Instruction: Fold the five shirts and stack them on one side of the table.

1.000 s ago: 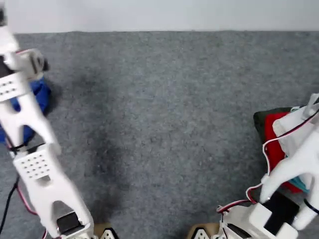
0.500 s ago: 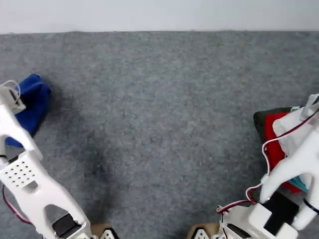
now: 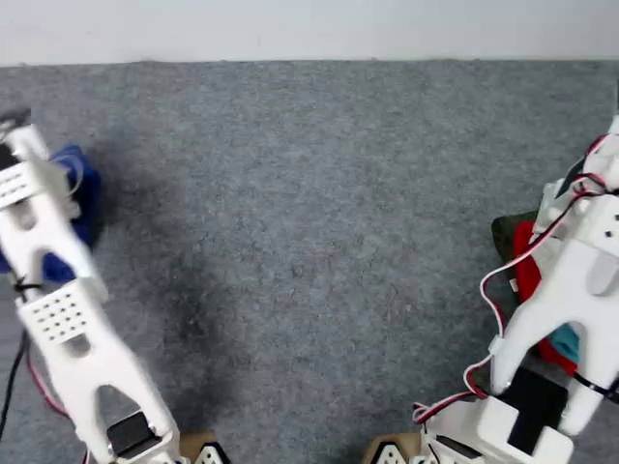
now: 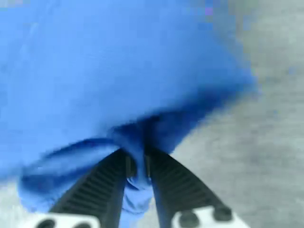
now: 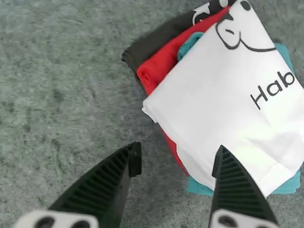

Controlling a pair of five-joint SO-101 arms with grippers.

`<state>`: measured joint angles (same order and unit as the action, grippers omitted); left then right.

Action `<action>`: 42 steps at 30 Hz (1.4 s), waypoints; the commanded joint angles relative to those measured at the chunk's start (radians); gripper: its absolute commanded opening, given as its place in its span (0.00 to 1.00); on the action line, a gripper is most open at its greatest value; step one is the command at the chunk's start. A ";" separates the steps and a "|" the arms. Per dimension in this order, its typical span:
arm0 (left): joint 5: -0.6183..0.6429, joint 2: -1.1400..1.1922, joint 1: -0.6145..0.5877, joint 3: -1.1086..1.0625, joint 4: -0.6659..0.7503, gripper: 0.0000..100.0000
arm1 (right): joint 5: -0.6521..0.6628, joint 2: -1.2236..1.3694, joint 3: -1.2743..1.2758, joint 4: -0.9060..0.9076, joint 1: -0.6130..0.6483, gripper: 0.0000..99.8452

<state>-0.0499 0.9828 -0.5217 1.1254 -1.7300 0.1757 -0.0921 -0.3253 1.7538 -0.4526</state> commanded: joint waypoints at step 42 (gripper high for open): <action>-0.241 -0.508 1.005 -0.090 -0.014 0.20 | 0.009 -0.134 0.146 0.039 0.097 0.25</action>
<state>-0.3000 0.5593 0.5631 0.9981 -1.7346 0.1772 -0.1918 -0.1841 1.7553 -0.3851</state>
